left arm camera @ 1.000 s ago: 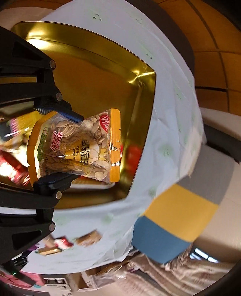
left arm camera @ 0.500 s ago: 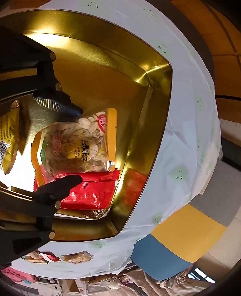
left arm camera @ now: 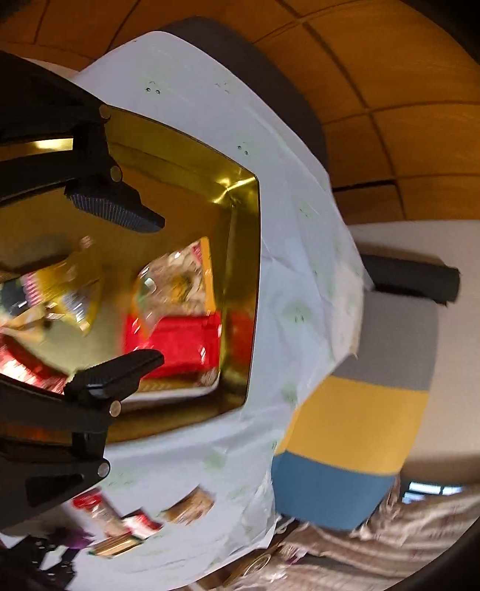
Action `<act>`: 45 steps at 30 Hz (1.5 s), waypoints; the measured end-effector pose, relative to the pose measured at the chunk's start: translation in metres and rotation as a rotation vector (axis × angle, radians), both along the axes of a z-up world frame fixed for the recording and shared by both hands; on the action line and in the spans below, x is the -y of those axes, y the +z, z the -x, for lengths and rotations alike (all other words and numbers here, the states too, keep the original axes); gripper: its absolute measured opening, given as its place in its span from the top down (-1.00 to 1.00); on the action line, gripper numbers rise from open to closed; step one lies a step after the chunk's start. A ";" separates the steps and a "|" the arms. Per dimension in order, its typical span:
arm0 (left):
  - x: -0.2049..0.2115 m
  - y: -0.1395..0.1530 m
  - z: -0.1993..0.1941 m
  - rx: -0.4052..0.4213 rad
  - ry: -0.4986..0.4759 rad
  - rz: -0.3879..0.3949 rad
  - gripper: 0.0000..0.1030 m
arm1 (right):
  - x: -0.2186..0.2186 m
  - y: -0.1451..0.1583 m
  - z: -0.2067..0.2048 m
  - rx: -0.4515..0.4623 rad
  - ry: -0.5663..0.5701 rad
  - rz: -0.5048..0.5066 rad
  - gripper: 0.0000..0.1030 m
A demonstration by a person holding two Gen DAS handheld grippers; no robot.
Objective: Organize snacks
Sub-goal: 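Carry the purple pack into the gold tray and release it with the right gripper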
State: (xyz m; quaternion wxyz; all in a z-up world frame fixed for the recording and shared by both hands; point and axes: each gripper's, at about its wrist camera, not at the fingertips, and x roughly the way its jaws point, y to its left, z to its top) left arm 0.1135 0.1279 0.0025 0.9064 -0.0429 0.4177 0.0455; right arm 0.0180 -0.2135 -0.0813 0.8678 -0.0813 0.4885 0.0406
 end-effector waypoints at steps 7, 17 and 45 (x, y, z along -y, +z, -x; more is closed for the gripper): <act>0.028 0.007 0.043 0.027 -0.064 -0.025 -0.29 | 0.000 0.000 0.001 0.005 -0.005 -0.009 0.24; 0.037 -0.001 0.070 0.008 -0.079 -0.023 -0.29 | 0.001 0.001 0.001 0.010 -0.019 -0.019 0.24; 0.016 -0.006 0.089 0.010 -0.042 0.003 -0.29 | -0.013 0.013 -0.008 -0.046 -0.082 -0.306 0.30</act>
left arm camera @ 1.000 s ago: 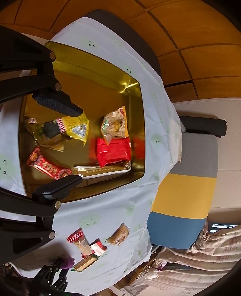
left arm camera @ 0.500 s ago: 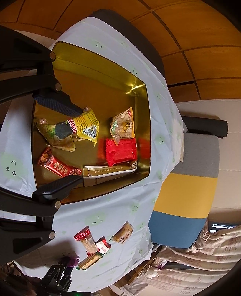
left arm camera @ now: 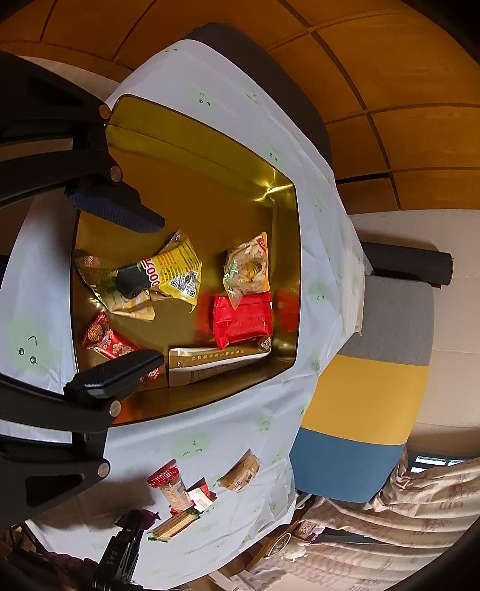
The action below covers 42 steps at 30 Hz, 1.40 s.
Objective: Organize snacks
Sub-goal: 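Carry the purple pack into the gold tray and release it with the right gripper, then grasp the sesame bar with red ends with the left gripper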
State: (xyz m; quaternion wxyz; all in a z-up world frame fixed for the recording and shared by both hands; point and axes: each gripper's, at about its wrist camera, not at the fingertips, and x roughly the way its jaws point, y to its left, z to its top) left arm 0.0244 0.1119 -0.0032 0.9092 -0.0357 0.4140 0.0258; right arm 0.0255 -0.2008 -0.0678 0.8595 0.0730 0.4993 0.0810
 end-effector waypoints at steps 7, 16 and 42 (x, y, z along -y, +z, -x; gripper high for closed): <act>-0.011 -0.003 0.001 -0.003 0.031 0.019 -0.29 | -0.047 0.027 -0.007 0.052 0.119 -0.053 0.30; -0.036 -0.003 0.006 0.000 0.096 0.032 -0.29 | -0.144 0.067 -0.025 0.133 0.358 -0.086 0.30; -0.041 0.001 0.011 0.012 0.112 0.025 -0.29 | -0.212 0.053 -0.038 0.154 0.437 -0.014 0.17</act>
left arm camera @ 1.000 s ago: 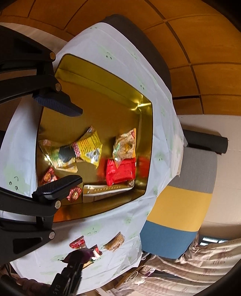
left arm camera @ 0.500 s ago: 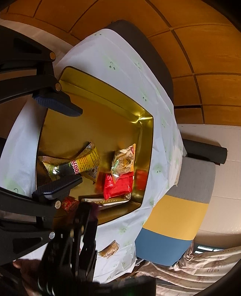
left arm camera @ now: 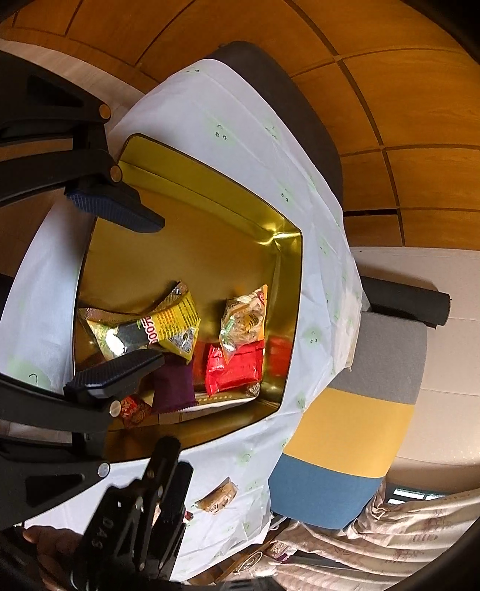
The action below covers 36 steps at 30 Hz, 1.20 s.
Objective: Organize snacks
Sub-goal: 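Grasp the sesame bar with red ends with the left gripper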
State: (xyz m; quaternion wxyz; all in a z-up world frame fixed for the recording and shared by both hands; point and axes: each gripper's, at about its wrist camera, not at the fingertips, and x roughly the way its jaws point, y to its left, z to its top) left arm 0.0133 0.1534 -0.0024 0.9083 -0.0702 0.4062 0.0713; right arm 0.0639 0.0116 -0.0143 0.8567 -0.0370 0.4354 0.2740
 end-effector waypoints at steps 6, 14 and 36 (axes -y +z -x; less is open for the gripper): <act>0.009 0.008 0.001 0.014 -0.025 -0.014 -0.29 | 0.039 0.012 0.012 0.052 -0.100 -0.021 0.05; 0.027 0.012 0.002 0.015 -0.069 -0.030 -0.29 | 0.108 0.000 0.025 0.032 -0.265 0.000 -0.01; 0.109 0.022 -0.010 0.019 -0.318 -0.078 -0.29 | 0.239 -0.051 0.066 -0.077 -0.624 0.095 -0.08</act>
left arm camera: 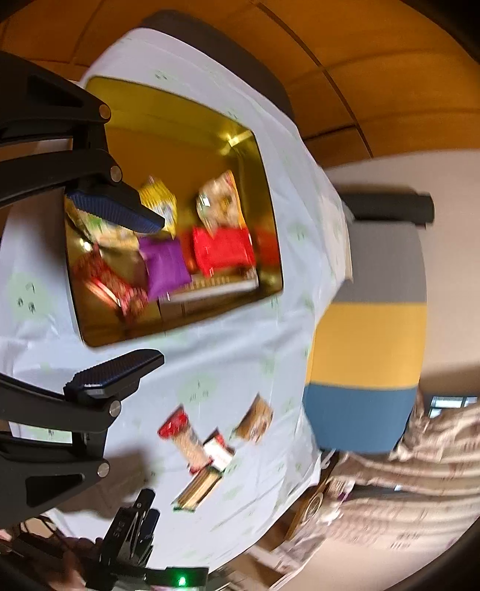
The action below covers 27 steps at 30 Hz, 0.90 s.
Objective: Organize snacks
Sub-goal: 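Grasp the sesame bar with red ends with the left gripper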
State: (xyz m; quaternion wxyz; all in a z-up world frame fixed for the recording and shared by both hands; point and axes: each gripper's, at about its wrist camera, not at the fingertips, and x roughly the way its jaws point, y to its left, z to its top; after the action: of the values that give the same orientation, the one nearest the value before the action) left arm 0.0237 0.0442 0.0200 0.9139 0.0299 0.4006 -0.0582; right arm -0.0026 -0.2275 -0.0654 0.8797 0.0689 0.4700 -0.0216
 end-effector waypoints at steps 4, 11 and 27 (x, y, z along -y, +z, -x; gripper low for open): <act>0.027 -0.002 -0.010 -0.035 -0.096 0.027 -0.28 | 0.007 -0.002 0.005 -0.002 -0.013 0.001 -0.09; 0.102 -0.018 -0.026 -0.074 -0.366 -0.069 -0.27 | 0.018 -0.008 0.013 -0.013 -0.027 -0.008 -0.13; 0.202 -0.073 -0.084 -0.207 -0.696 -0.254 -0.27 | 0.027 -0.016 0.018 -0.007 0.001 -0.044 -0.27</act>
State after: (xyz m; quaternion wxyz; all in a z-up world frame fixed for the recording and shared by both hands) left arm 0.1081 -0.1579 -0.0526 0.7832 0.2711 0.4606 -0.3177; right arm -0.0209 -0.2541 -0.0817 0.8764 0.0881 0.4732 -0.0110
